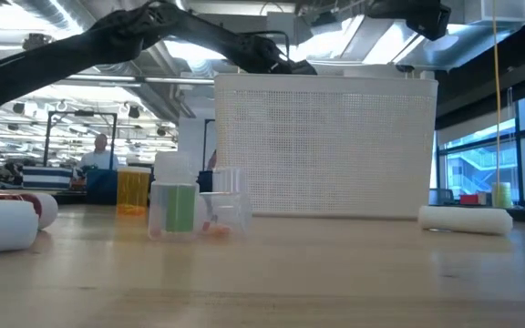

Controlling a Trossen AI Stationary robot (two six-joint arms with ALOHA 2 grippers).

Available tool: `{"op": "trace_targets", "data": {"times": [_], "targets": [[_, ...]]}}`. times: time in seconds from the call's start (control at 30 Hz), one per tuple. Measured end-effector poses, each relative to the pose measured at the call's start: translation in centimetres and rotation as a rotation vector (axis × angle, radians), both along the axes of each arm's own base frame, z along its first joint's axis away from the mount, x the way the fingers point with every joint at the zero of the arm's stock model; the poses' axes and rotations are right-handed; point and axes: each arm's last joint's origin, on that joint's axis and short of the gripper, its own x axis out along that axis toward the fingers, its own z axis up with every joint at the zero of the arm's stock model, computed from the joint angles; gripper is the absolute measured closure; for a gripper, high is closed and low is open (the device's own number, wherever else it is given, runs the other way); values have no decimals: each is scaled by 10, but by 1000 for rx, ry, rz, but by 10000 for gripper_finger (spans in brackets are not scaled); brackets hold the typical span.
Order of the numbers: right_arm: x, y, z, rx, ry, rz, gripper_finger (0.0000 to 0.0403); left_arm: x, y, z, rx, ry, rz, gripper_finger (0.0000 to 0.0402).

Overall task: Pick & place medical supplies in basket/bin
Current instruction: Put the top white pill bottle into the white bin

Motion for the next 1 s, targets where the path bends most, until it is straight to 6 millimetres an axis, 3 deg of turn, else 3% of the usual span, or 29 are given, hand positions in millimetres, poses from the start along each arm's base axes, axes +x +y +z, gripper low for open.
{"op": "trace_targets", "data": {"times": [0.53, 1.0], "targets": [[0, 0, 0, 1, 0, 0, 65, 3, -12, 1, 35, 39, -119, 188], [0, 0, 0, 2, 0, 0, 65, 8, -23, 2, 50, 54, -119, 182]]}}
